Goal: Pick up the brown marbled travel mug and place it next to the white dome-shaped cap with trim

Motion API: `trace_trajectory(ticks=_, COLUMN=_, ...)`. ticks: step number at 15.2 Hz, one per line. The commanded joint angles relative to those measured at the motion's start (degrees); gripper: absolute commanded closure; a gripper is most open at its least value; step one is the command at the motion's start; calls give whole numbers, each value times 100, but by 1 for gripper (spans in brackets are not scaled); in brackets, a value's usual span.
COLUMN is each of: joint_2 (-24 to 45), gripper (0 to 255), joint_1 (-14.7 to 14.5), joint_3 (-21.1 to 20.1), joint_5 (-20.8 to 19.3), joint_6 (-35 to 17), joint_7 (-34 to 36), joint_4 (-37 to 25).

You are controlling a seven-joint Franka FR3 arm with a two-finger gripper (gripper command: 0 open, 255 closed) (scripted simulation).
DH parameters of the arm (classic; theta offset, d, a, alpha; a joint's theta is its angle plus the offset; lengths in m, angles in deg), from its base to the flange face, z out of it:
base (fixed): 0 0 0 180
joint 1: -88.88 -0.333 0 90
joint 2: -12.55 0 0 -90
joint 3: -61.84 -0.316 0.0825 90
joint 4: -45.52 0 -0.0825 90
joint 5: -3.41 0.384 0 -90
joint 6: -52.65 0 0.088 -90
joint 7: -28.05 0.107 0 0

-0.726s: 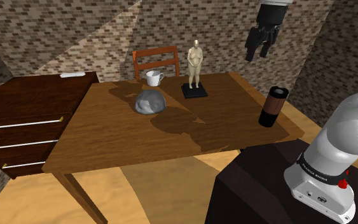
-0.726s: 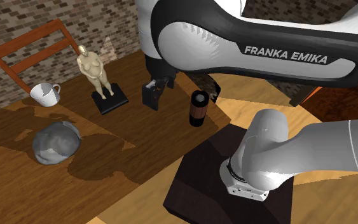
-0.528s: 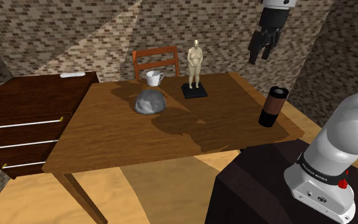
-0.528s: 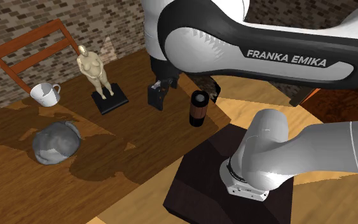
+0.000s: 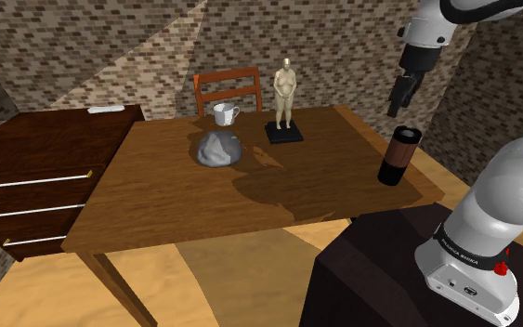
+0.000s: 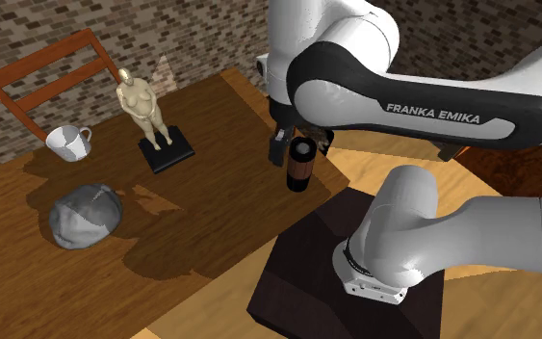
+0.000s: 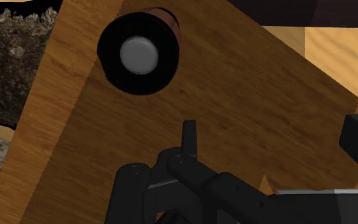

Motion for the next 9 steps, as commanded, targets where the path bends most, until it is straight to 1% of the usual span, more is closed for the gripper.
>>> trace_trajectory(ticks=1, joint_2=-177, gripper=0, joint_1=90, joint_3=227, joint_5=-242, joint_6=-59, joint_7=-353, joint_4=246)
trace_trajectory(ticks=5, joint_2=-340, gripper=0, joint_1=330, joint_3=766, joint_5=-801, joint_6=-334, joint_7=-1068, joint_4=688)
trace_trajectory(ticks=9, joint_2=-302, gripper=0, joint_1=607, joint_3=1376, joint_5=-1421, joint_6=-707, joint_7=-1803, joint_4=999)
